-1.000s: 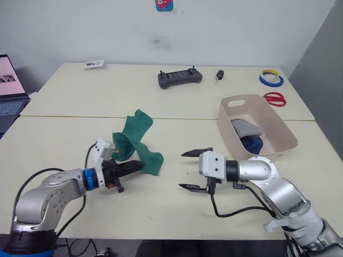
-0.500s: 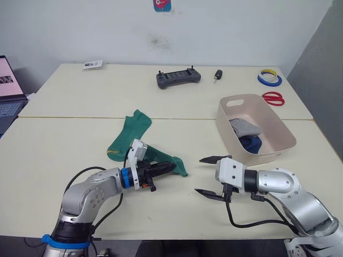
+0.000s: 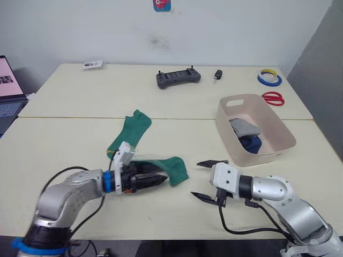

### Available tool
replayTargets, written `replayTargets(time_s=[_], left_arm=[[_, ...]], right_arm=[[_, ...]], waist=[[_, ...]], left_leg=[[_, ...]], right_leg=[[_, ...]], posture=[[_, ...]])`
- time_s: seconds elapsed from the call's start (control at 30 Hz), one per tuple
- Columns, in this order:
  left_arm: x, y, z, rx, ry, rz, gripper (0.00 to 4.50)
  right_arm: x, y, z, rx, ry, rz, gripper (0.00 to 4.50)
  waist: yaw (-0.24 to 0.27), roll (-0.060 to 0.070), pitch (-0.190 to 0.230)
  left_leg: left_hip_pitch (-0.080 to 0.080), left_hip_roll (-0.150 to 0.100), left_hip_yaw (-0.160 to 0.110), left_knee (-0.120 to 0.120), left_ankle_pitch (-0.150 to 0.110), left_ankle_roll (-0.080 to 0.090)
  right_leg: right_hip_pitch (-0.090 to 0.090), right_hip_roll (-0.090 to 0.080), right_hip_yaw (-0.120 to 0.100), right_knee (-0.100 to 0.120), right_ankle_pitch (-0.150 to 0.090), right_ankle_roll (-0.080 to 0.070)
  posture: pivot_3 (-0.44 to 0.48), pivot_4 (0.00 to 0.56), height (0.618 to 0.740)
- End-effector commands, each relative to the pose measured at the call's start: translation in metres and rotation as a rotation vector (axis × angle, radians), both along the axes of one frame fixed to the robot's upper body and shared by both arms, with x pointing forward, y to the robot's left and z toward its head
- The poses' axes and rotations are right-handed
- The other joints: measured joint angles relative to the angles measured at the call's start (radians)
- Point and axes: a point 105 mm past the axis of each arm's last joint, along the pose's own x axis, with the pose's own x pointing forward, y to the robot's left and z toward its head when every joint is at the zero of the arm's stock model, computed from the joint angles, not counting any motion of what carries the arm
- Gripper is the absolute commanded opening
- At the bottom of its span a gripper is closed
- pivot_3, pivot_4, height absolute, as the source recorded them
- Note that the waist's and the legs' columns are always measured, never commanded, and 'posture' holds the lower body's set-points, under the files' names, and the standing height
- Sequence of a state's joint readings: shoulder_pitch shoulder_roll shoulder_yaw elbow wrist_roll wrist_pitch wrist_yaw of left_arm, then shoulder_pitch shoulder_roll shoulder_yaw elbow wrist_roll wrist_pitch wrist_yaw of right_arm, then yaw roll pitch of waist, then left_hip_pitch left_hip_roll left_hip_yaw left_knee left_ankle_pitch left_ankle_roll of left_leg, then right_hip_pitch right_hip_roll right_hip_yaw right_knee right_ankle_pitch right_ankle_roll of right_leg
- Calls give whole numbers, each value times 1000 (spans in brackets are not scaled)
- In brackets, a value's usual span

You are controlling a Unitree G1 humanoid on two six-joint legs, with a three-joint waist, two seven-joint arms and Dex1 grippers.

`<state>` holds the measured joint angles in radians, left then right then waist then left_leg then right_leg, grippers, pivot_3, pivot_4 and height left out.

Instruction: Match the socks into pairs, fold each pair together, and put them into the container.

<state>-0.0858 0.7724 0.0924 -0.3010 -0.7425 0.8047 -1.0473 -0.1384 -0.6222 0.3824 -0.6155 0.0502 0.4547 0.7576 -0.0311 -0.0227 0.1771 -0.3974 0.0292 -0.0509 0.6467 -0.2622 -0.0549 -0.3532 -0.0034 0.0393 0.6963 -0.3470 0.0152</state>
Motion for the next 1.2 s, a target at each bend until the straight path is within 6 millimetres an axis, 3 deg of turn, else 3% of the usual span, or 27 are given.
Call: replayTargets(time_s=[0.03,0.2,0.37,0.53,0.7,0.97,1.17,1.2], left_arm=[[-13,6,10,35,-61,-85,4476],[-32,21,13,126,-127,-192,4476],[-25,51,17,196,-261,-119,4476],[-36,81,9,326,-356,-125,4476],[-13,112,-2,412,-482,9,4476],[11,97,-29,474,-519,-68,4476],[24,84,-26,498,-644,-154,4476],[26,82,-24,497,-671,-170,4299]], right_arm=[[0,10,-3,-16,-87,40,4500],[-5,18,-17,-61,-122,122,4500],[-1,25,-16,-45,-101,144,4500],[1,28,-23,-93,-114,193,4500],[6,34,-25,-80,-102,196,4500],[12,36,-27,-93,-81,184,4500],[11,32,-23,-89,-77,172,4500],[11,31,-21,-87,-78,170,4500]], waist=[[0,0,0],[1,0,0],[0,0,0],[-1,0,0],[3,0,0],[2,-1,-1],[2,-1,-1],[2,-1,-1]], left_leg=[[0,0,0,0,0,0],[0,0,1,0,0,0],[0,1,1,0,0,0],[0,0,1,0,0,1],[1,0,0,0,0,1],[0,0,1,0,0,1],[0,0,1,0,0,1],[0,0,0,0,0,1]], right_leg=[[0,0,0,0,0,0],[-1,0,0,0,0,0],[-1,0,0,0,0,0],[-1,0,1,0,0,0],[0,0,-1,0,0,0],[-1,0,-1,0,0,0],[-1,1,-1,1,0,0],[-1,1,-1,1,0,0]], posture=[[0,150,740],[0,150,740],[0,150,740],[0,150,740],[0,150,740],[0,150,740],[0,150,740],[0,150,740]])
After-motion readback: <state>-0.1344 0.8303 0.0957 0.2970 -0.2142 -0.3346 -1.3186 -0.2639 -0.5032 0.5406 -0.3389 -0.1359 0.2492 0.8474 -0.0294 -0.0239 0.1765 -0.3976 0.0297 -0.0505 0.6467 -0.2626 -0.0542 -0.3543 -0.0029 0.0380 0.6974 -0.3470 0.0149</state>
